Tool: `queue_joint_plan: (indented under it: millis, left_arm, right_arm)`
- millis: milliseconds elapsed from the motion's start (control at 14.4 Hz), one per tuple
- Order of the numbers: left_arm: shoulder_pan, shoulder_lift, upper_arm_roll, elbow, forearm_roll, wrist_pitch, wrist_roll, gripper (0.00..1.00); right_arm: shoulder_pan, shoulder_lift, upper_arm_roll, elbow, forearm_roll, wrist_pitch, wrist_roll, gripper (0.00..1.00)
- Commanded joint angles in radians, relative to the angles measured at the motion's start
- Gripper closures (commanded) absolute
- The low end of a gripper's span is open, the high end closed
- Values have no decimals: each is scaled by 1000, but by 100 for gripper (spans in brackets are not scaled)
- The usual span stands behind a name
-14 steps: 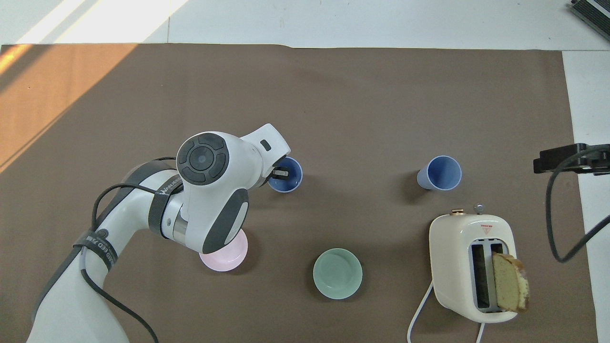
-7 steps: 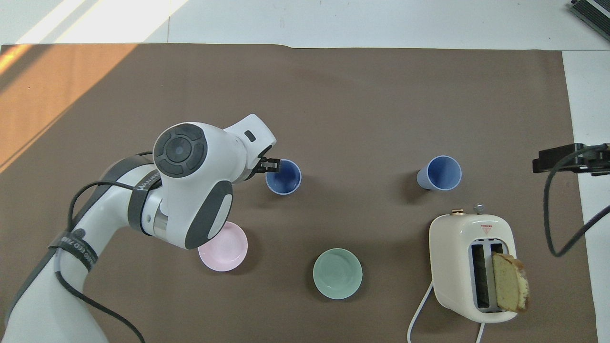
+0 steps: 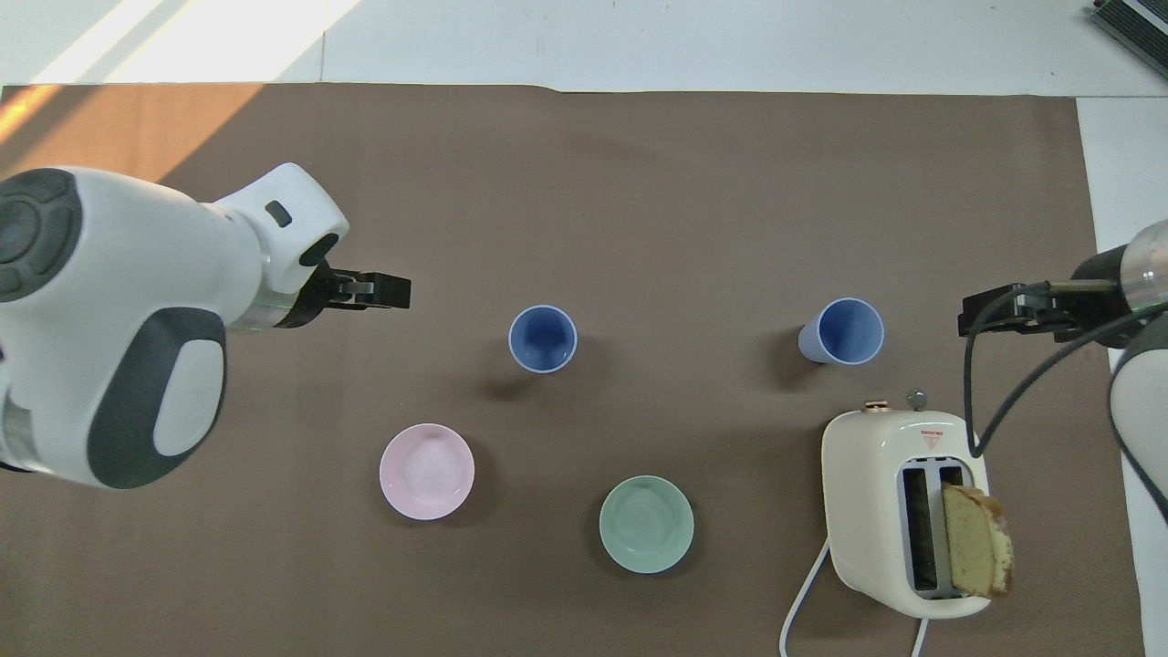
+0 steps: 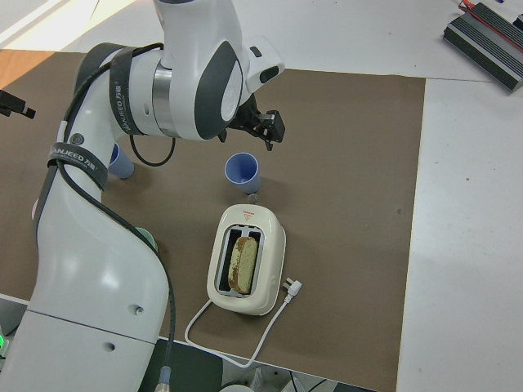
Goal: Stack blue cups with both arms
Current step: 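Lower the right gripper onto the other blue cup and grasp it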
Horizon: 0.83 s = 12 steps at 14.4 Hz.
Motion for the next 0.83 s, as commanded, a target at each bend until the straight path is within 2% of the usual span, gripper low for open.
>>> queue_joint_plan:
  millis: [0, 209, 417, 557, 765]
  left_arm:
    - [78, 7, -8, 73, 69, -95, 93, 0]
    - [190, 10, -6, 119, 72, -115, 119, 0]
    - [270, 21, -8, 226, 129, -190, 159, 0]
    - [308, 23, -6, 280, 134, -258, 233, 0]
    - [324, 10, 0, 297, 137, -391, 288, 0]
  right_arm:
    - [-11, 33, 6, -100, 5, 124, 16, 0]
    - [-16, 119, 6, -118, 5, 225, 27, 0]
    - [-2, 197, 6, -132, 0, 334, 39, 0]
    - [2, 216, 7, -155, 0, 359, 54, 0]
    - [5, 211, 7, -189, 0, 368, 58, 0]
